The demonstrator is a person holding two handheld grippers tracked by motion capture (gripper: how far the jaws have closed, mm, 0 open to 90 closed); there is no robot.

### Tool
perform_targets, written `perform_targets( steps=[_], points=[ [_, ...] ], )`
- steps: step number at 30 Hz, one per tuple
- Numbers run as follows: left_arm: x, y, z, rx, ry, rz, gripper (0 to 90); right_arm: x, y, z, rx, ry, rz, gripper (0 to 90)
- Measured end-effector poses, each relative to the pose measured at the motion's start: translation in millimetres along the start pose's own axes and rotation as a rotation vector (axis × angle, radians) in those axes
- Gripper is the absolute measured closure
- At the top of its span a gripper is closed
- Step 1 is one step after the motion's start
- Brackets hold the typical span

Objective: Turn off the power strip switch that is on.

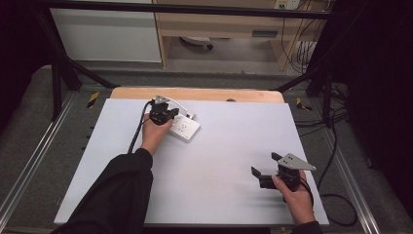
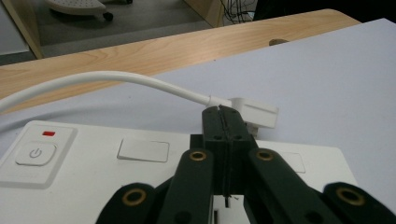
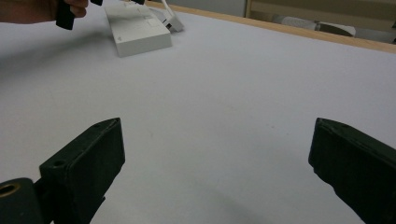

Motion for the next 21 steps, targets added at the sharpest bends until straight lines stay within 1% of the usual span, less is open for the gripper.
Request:
perform_targets(
  steps=[1, 3, 7, 8, 12, 21],
  points=[
    [0.4, -0.6, -0.6, 0.003, 0.003, -0.002, 89.9, 0.0, -0.2, -0.1, 0.001, -0.001, 0.001, 4.1],
    [2.5, -2.7, -2.2, 0.008, 0.0, 0.01, 89.9, 0.0, -0.4, -0.3, 0.001, -0.002, 0.001, 4.0],
    [3.3, -4.1, -3.7, 0.014, -0.001, 0.008, 90.0, -0.1, 0.3, -0.8, 0.005, -0.005, -0.001, 3.8],
    [4.1, -5.0, -5.0, 0.014, -0.009, 0.013, 90.0, -0.1, 0.4, -0.9, 0.005, -0.005, -0.002, 3.8],
    [5.0, -6.6, -6.6, 0.015, -0.015, 0.018, 90.0, -0.1, -0.3, -0.2, 0.001, -0.001, 0.0, 3.8],
    [8.4, -10.1, -5.1, 0.013, -0.015, 0.029, 90.0, 0.0, -0.5, 0.1, -0.002, -0.002, 0.001, 3.8]
  ],
)
Point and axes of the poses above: each handheld gripper's, and its own axes: y roughly backward along the jaws, x roughly out of its underside, z roughly to its left, the point moved 6 cm from there along -y, roughly forward along the jaws, and after that the axes turned 7 degrees about x, right-handed, at the moved point
